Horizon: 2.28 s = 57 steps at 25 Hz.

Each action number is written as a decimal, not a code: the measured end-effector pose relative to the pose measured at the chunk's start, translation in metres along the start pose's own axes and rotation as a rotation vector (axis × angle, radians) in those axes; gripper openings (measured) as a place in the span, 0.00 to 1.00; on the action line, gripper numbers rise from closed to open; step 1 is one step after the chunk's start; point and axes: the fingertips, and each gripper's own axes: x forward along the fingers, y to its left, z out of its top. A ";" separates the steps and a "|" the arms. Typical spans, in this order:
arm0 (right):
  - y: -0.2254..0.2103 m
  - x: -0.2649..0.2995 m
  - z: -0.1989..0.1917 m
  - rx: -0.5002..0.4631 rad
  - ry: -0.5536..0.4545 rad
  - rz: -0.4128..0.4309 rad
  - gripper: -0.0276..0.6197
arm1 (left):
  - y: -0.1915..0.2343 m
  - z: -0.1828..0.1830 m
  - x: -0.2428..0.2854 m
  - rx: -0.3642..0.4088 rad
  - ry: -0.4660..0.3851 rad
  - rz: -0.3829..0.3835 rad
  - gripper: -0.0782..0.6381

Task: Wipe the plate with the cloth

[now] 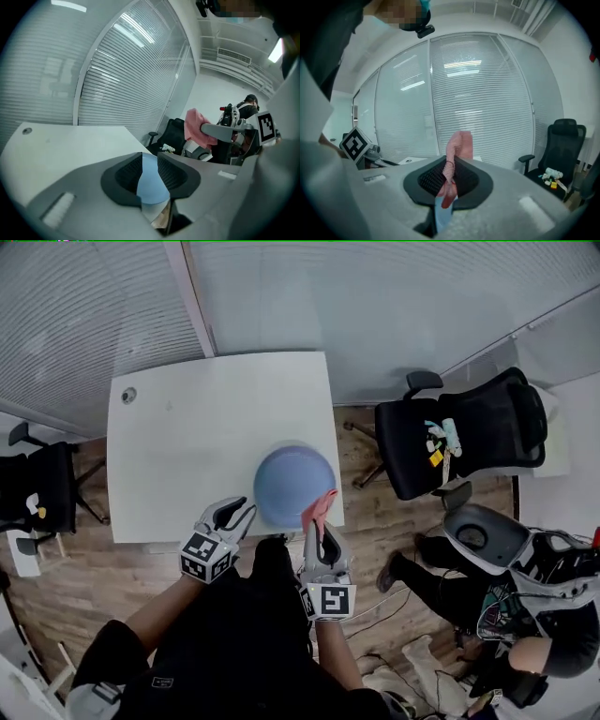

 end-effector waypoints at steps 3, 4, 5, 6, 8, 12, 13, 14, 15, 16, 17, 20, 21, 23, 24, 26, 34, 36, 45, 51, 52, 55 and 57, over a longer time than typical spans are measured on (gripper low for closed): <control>-0.020 0.009 -0.010 -0.002 0.020 0.076 0.08 | -0.002 -0.003 0.015 -0.046 -0.017 0.068 0.26; -0.024 0.011 -0.014 -0.006 0.031 0.097 0.08 | -0.003 -0.005 0.018 -0.054 -0.020 0.086 0.27; -0.026 0.015 -0.019 -0.013 0.042 0.117 0.08 | -0.001 -0.007 0.021 -0.060 -0.018 0.100 0.28; -0.028 0.020 -0.022 -0.023 0.054 0.135 0.08 | 0.002 -0.011 0.026 -0.066 -0.008 0.111 0.29; -0.029 0.034 -0.025 -0.048 0.077 0.165 0.08 | 0.014 -0.022 0.040 -0.086 0.036 0.130 0.31; -0.030 0.057 -0.037 -0.088 0.115 0.212 0.08 | 0.035 -0.053 0.066 -0.157 0.136 0.154 0.32; -0.031 0.062 -0.040 -0.104 0.124 0.219 0.08 | 0.038 -0.059 0.073 -0.170 0.159 0.159 0.32; -0.033 0.066 -0.042 -0.121 0.136 0.221 0.08 | 0.042 -0.065 0.080 -0.184 0.182 0.166 0.33; -0.035 0.070 -0.044 -0.135 0.150 0.223 0.08 | 0.046 -0.070 0.086 -0.200 0.204 0.176 0.34; -0.035 0.074 -0.047 -0.141 0.157 0.233 0.08 | 0.052 -0.076 0.091 -0.219 0.225 0.186 0.34; -0.032 0.079 -0.049 -0.141 0.159 0.248 0.08 | 0.059 -0.083 0.095 -0.239 0.243 0.195 0.35; -0.030 0.095 -0.055 -0.139 0.189 0.284 0.08 | 0.073 -0.093 0.110 -0.297 0.284 0.199 0.37; -0.033 0.100 -0.058 -0.139 0.207 0.292 0.08 | 0.073 -0.095 0.116 -0.314 0.296 0.194 0.37; -0.037 0.111 -0.069 -0.138 0.244 0.307 0.08 | 0.075 -0.099 0.130 -0.340 0.323 0.179 0.39; -0.038 0.115 -0.077 -0.132 0.260 0.314 0.08 | 0.077 -0.104 0.135 -0.349 0.336 0.173 0.39; -0.034 0.115 -0.094 -0.127 0.290 0.337 0.08 | 0.076 -0.118 0.142 -0.359 0.357 0.164 0.40; -0.004 0.121 -0.138 -0.170 0.339 0.425 0.08 | 0.087 -0.146 0.138 -0.303 0.406 0.152 0.30; 0.006 0.123 -0.144 -0.198 0.376 0.446 0.08 | 0.091 -0.147 0.131 -0.287 0.417 0.141 0.28; 0.029 0.135 -0.165 -0.274 0.456 0.497 0.08 | 0.097 -0.148 0.122 -0.287 0.478 0.115 0.19; 0.037 0.135 -0.190 -0.318 0.548 0.527 0.08 | 0.105 -0.152 0.109 -0.338 0.493 0.110 0.15; 0.039 0.136 -0.195 -0.328 0.569 0.539 0.08 | 0.105 -0.152 0.107 -0.345 0.492 0.108 0.15; 0.049 0.135 -0.209 -0.355 0.613 0.589 0.08 | 0.105 -0.153 0.105 -0.357 0.488 0.107 0.15; 0.055 0.135 -0.220 -0.392 0.634 0.628 0.08 | 0.104 -0.153 0.105 -0.369 0.481 0.101 0.15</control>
